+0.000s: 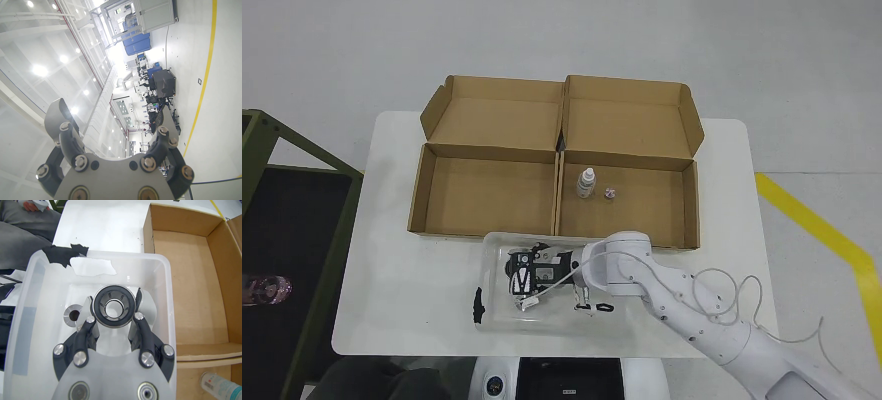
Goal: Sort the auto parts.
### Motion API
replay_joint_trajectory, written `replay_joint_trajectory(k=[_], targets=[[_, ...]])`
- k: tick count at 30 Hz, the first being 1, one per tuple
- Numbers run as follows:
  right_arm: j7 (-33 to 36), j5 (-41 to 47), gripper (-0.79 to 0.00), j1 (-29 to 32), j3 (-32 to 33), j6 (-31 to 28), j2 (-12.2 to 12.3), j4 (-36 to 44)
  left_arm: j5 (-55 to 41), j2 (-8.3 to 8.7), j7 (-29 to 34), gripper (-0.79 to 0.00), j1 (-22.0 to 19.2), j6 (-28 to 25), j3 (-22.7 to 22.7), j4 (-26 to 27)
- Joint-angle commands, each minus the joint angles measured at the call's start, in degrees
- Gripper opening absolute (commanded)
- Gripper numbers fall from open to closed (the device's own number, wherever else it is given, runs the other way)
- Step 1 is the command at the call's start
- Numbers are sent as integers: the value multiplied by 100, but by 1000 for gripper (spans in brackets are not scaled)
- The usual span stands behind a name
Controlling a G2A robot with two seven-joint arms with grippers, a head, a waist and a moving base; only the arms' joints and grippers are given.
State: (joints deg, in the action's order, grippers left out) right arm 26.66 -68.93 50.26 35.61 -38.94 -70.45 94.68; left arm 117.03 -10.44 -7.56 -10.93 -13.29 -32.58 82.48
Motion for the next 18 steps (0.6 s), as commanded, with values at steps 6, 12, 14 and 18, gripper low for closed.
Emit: replay_joint_trajectory(k=[6, 12, 14, 18], targets=[[-112, 184, -785, 85, 291, -142, 51, 257, 0, 0, 0, 0, 0, 0, 0, 0], [-197, 413, -785, 163, 533, -241, 91, 490, 0, 0, 0, 0, 0, 0, 0, 0], [-228, 477, -785, 185, 606, -256, 101, 579, 0, 0, 0, 0, 0, 0, 0, 0], [-245, 562, -785, 211, 731, -284, 118, 707, 0, 0, 0, 0, 0, 0, 0, 0]])
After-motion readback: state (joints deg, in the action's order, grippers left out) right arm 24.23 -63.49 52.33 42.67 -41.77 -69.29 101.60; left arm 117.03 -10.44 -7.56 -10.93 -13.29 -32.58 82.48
